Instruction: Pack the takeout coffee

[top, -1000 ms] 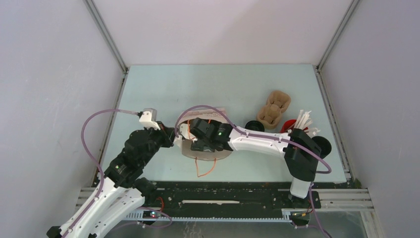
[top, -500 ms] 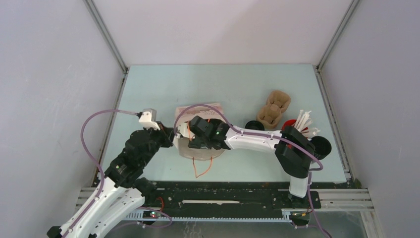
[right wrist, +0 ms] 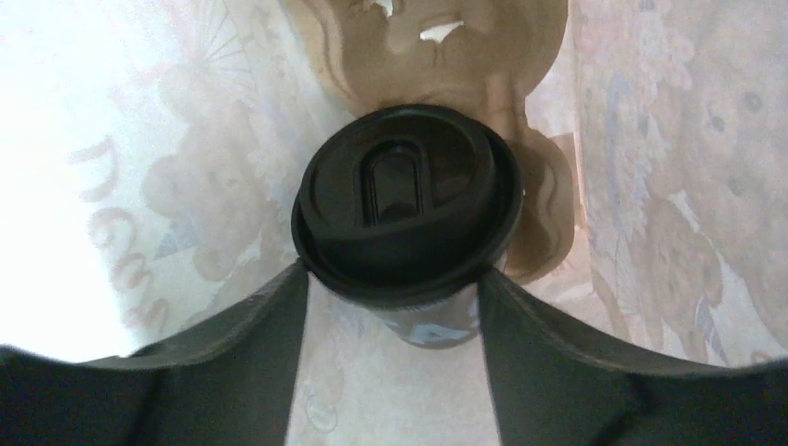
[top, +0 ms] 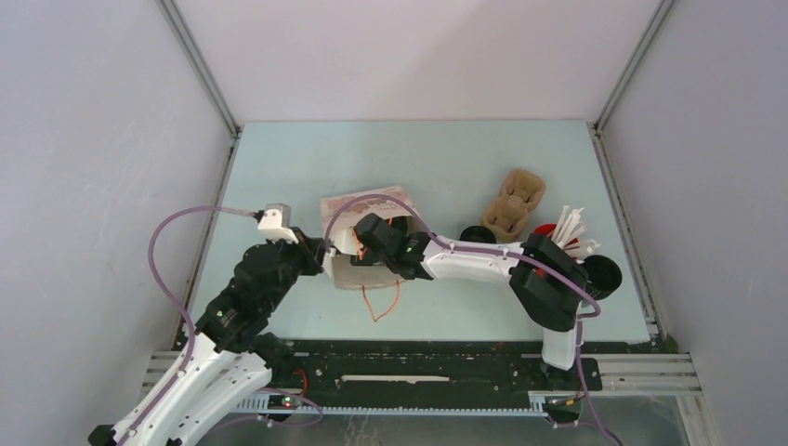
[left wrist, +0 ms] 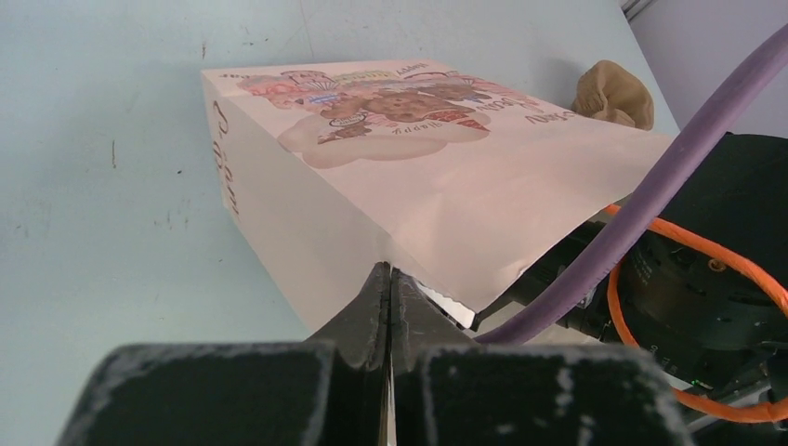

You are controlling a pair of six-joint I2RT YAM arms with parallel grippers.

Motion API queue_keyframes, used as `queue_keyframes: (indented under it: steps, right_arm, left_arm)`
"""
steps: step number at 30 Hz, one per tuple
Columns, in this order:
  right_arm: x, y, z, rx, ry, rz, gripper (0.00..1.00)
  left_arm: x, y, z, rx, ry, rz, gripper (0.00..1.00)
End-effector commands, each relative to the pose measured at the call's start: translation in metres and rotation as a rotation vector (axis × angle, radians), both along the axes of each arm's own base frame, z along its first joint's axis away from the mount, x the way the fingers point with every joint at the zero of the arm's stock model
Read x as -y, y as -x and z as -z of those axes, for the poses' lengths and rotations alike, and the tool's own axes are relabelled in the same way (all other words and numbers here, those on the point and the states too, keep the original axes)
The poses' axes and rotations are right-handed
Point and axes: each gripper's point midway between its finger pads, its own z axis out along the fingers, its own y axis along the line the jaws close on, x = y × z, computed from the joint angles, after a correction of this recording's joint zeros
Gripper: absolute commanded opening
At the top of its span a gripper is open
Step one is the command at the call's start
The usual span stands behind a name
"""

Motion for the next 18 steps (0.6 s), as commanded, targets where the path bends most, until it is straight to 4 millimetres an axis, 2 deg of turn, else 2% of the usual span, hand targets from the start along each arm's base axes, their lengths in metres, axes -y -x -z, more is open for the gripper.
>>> queue_keyframes:
  steps: [1, 10, 18]
  right_arm:
    - [-0.011, -0.013, -0.026, 0.083, -0.098, 0.008, 0.63]
    - [-0.005, 0.001, -0.048, 0.078, -0.180, -0.021, 0.57]
    - [-0.003, 0.006, -0.046, 0.011, -0.220, -0.059, 0.53]
  left_arm:
    - [0.013, 0.005, -0.003, 0.015, 0.042, 0.066, 0.00]
    - [0.011, 0.004, 0.000, 0.010, 0.033, 0.053, 0.00]
    - [0.014, 0.005, 0.001, 0.007, 0.039, 0.068, 0.00]
